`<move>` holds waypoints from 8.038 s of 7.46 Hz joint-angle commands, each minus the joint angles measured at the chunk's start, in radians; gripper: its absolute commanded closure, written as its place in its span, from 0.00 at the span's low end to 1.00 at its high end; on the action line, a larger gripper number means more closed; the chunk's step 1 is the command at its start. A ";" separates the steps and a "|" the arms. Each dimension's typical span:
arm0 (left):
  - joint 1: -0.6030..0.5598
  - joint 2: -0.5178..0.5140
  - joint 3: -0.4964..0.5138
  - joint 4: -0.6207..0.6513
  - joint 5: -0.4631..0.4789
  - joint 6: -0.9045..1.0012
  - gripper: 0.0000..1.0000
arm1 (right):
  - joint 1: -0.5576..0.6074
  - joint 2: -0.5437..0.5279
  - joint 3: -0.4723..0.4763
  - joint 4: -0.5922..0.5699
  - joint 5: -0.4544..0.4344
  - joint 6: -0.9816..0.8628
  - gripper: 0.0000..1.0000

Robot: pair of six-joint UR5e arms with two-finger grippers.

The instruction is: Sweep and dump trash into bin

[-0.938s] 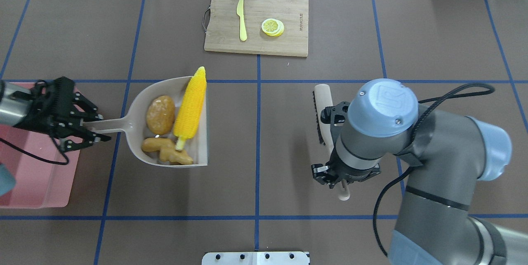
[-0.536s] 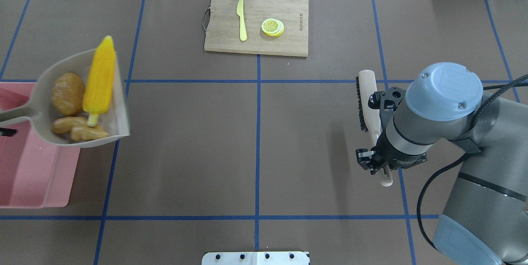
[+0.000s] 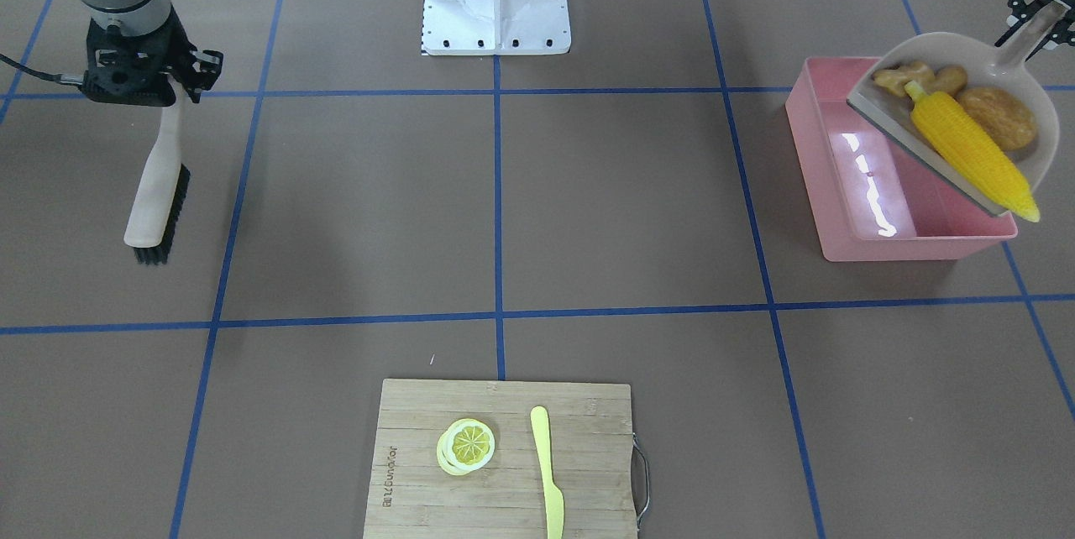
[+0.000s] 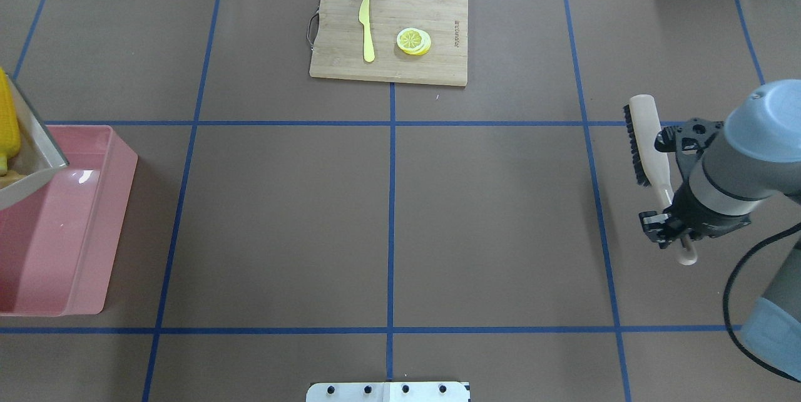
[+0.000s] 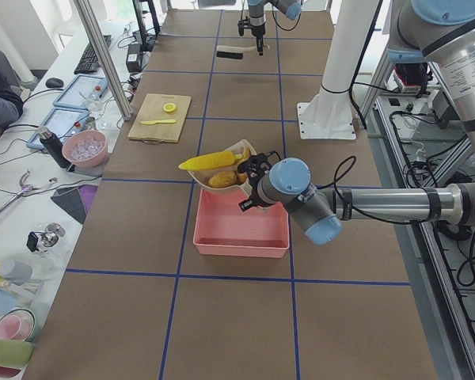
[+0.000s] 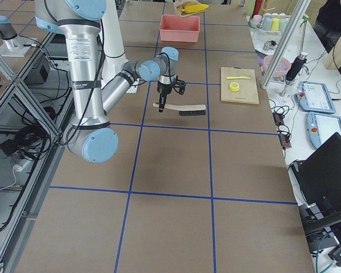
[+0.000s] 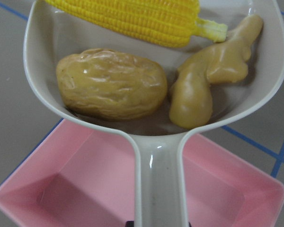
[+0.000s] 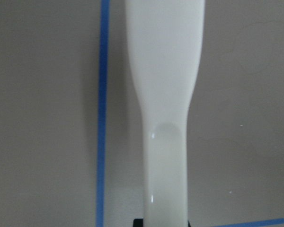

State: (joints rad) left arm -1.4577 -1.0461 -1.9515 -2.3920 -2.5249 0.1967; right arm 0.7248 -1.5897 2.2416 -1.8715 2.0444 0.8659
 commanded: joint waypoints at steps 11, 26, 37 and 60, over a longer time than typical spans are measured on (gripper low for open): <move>-0.087 -0.149 -0.385 1.350 0.371 0.737 0.84 | 0.117 -0.384 -0.230 0.558 0.183 -0.186 1.00; 0.628 -0.797 0.121 0.440 0.241 0.432 0.84 | 0.041 -0.368 -0.258 0.551 0.261 -0.163 1.00; 0.810 -0.841 0.232 0.284 0.411 0.237 0.64 | 0.108 -0.337 -0.231 0.563 0.257 -0.163 0.00; -0.168 -0.130 0.126 0.563 0.149 -0.410 0.02 | 0.739 0.007 -0.510 0.408 0.229 -0.532 0.00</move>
State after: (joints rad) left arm -1.6189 -1.1754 -1.8256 -1.8291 -2.3447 -0.0901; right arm 1.4582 -1.5717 1.7223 -1.4584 2.2736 0.3614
